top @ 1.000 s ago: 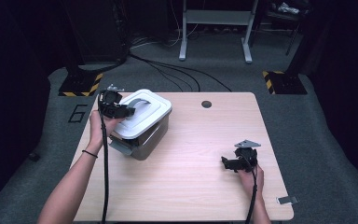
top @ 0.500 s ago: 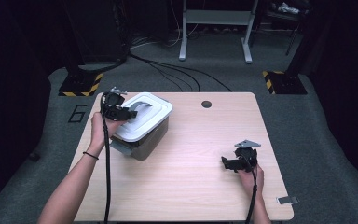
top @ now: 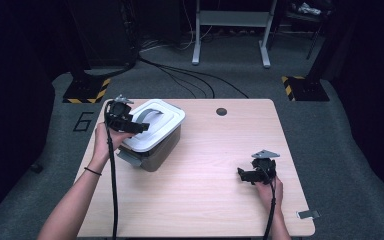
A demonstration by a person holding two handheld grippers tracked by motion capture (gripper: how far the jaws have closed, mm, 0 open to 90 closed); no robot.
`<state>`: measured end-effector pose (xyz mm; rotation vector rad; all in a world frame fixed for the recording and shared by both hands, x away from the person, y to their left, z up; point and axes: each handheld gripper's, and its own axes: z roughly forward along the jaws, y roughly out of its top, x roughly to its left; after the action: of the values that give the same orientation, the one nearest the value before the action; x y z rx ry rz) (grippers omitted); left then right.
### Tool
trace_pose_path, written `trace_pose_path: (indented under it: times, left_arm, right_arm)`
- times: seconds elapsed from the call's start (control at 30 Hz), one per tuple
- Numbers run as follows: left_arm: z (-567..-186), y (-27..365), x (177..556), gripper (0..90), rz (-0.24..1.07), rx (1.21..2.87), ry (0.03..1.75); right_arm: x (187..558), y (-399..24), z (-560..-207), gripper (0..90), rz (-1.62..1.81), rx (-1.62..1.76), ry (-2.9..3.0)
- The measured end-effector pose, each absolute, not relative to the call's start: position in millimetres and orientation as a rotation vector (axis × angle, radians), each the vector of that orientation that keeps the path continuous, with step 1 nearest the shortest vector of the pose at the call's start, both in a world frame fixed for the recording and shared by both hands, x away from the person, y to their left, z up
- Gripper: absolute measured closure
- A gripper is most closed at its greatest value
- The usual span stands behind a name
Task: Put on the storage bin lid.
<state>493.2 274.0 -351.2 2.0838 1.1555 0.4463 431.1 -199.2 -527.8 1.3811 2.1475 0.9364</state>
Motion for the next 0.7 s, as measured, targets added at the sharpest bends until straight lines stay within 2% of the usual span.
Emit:
trace_pose_path:
  times: [0.7]
  left_arm:
    - [-351.1,319.0,449.4,9.9,0.472,1.995,1.155]
  right_arm:
    - [431.1,-199.1,-527.8,6.3,0.936,1.382,2.146]
